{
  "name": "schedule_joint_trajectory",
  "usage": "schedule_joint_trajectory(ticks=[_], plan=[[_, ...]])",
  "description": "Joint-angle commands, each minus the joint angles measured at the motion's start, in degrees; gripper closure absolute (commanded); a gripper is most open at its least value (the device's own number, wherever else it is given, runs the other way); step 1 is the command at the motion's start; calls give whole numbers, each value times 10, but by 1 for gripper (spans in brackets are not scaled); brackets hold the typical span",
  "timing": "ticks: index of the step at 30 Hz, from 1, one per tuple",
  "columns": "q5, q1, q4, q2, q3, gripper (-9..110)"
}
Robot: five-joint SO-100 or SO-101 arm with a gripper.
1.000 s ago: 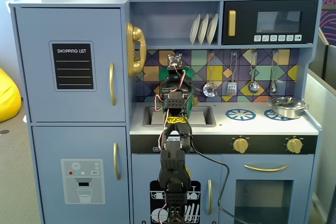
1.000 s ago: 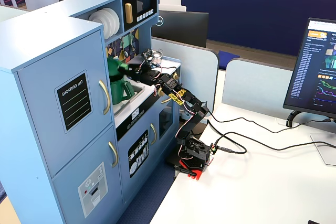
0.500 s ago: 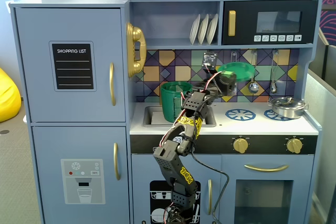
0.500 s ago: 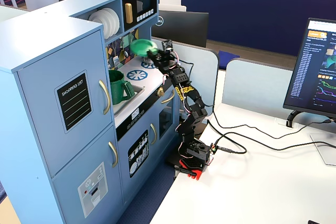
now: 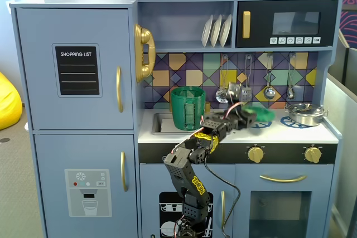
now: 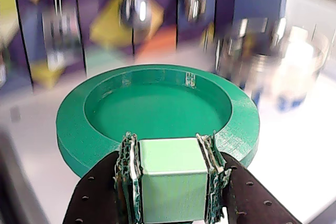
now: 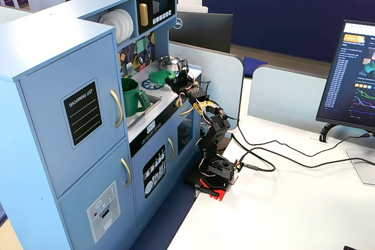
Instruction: Take off the lid from the green recipient and place it on the counter
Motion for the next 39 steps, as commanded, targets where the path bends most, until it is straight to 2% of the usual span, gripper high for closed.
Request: schedule_joint_trajectory(ticks=[1,6,19,21,22,25,27,32,39], plan=[[0,4,-58,19,53,101],[0,-4,-75,22,88,101],[1,-15,-85,-12,40,100],[-2,-10,-80,-9,34,77],[-4,-7,-72,-6,26,69],[-24,-3,-20,15,-6,56],[-11,-4,0,33,-35,55],[10,-20,135,88,-151,55],[-44,-103,456,265,-170,57]])
